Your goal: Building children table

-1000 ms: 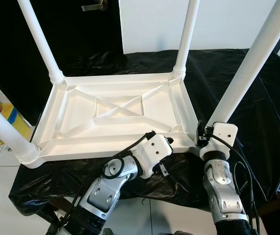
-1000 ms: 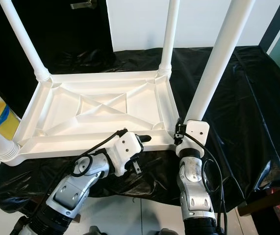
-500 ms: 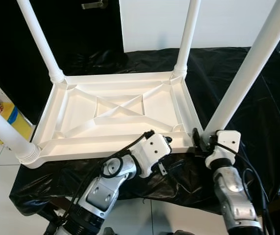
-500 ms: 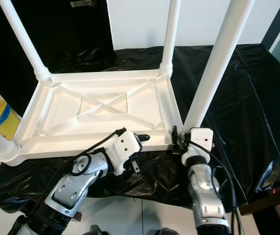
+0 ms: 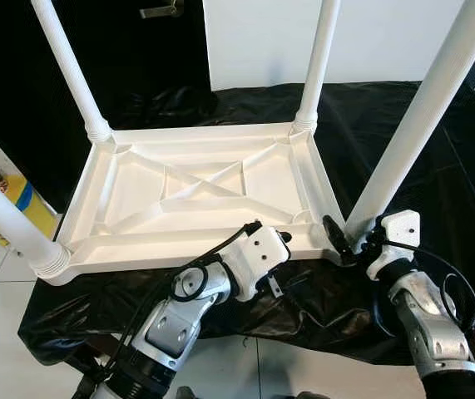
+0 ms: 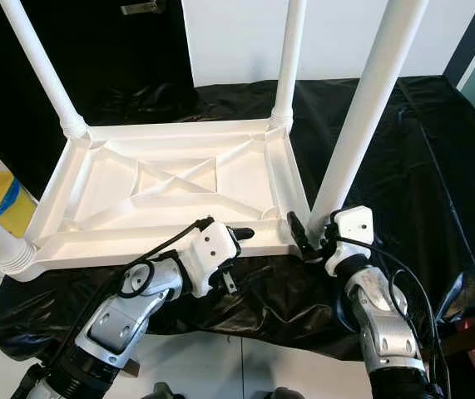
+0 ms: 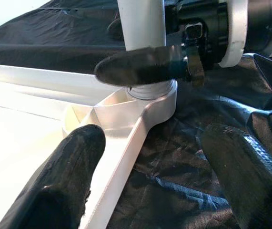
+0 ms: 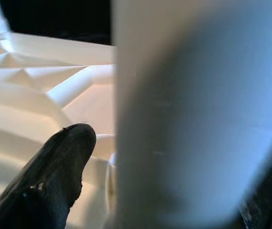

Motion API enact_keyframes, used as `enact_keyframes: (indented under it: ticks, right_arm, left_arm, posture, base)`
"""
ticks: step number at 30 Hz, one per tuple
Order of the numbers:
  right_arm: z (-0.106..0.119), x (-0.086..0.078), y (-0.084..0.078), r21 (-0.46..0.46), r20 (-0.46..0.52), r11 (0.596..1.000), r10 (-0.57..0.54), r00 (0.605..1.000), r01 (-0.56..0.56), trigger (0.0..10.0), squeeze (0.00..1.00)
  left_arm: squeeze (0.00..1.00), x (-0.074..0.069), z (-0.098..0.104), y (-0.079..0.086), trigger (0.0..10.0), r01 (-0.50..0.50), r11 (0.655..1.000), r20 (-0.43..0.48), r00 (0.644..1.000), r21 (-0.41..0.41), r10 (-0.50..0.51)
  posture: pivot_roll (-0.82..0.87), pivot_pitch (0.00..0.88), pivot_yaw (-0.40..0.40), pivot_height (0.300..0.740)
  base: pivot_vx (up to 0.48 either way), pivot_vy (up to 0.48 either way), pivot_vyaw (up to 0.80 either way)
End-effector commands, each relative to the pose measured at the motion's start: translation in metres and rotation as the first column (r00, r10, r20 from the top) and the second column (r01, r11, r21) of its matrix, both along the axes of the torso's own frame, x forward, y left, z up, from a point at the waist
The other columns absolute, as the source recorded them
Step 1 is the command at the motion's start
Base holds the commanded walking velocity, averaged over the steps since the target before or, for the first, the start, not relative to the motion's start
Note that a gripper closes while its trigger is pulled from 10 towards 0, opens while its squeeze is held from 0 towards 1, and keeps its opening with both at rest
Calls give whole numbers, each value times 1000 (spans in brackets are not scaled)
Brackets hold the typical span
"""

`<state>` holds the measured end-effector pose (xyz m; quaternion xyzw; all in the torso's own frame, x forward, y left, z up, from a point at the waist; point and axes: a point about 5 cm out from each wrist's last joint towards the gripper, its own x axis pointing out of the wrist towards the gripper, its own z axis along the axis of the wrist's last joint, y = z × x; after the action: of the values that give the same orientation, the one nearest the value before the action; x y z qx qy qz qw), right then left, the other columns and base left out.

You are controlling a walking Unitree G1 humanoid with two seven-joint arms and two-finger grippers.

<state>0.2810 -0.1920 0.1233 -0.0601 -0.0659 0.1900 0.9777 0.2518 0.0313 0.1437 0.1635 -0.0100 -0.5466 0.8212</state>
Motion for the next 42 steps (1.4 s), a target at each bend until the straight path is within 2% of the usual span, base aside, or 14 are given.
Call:
enact_keyframes:
  ticks: [1,7,8,9,10,20,21,24,31,34,35,38,40,42]
  right_arm:
    - [-4,3,5,-23,-17,998,57,998,-57,10000,0]
    - [-7,11,11,-44,-42,990,133,990,-135,10000,0]
    - [-8,12,11,-46,-45,989,140,989,-142,4314,0]
    - [-8,12,11,-46,-45,989,140,989,-142,4314,0]
    - [-9,13,11,-48,-46,988,145,988,-148,0,0]
    - [-13,12,5,-38,-61,990,135,989,-137,0,0]
    - [-14,11,4,-27,-66,993,114,991,-116,10000,0]
    - [-18,6,4,40,-86,999,25,996,-22,10000,0]
    - [-21,2,7,52,-81,995,-84,993,88,10000,0]
    - [-24,-1,12,37,-87,975,-217,972,221,10000,0]
    - [-24,-1,12,37,-87,975,-217,972,221,10000,0]
    - [-26,-2,12,37,-100,943,-327,940,332,10000,0]
    - [-26,-2,12,37,-100,943,-327,940,332,10000,0]
    - [-28,-6,18,73,-121,878,-463,878,473,10000,0]
  left_arm:
    - [0,-3,-2,-1,10000,14,1000,-7,1000,3,-14]
    - [0,-3,-2,-1,10000,9,1000,-7,1000,6,-9]
    - [0,-3,-2,0,10000,4,1000,-7,1000,5,-4]
    - [0,-3,-2,0,10000,4,1000,-7,1000,5,-4]
    - [0,-3,-2,1,10000,1,1000,-7,1000,4,-1]
    - [0,-5,-4,2,10000,-15,1000,-14,1000,-3,15]
    - [0,-5,-4,1,10000,-16,1000,-15,1000,-4,16]
    - [0,-4,-4,-1,10000,-19,1000,-15,1000,-10,19]
    - [0,-3,-4,-2,10000,-18,1000,-15,1000,-16,17]
    - [0,-2,-4,-3,10000,-15,1000,-15,1000,-18,14]
    - [0,-2,-4,-3,10000,-15,1000,-15,1000,-18,14]
    - [0,-1,-4,-3,10000,-13,1000,-13,1000,-18,13]
    - [0,-1,-4,-3,10000,-13,1000,-13,1000,-18,13]
    - [0,-1,-2,-1,10000,-23,1000,-14,1000,-21,22]
  posture:
    - [-15,38,13,740]
    - [3,32,4,740]
    - [9,33,-2,740]
    - [9,33,-2,740]
    - [9,33,-2,740]
    - [7,41,-14,740]
    - [4,41,-16,740]
    - [-10,30,-17,740]
    - [-25,31,-14,740]
    - [-33,25,-12,740]
    - [-33,25,-12,740]
    - [-36,39,-11,740]
    - [-36,39,-11,740]
    - [-22,41,-4,740]
  base:
    - [0,0,0]
    - [0,0,0]
    - [0,0,0]
    - [0,0,0]
    - [0,0,0]
    - [0,0,0]
    - [0,0,0]
    - [0,0,0]
    - [0,0,0]
    - [0,0,0]
    - [0,0,0]
    - [0,0,0]
    - [0,0,0]
    - [0,0,0]
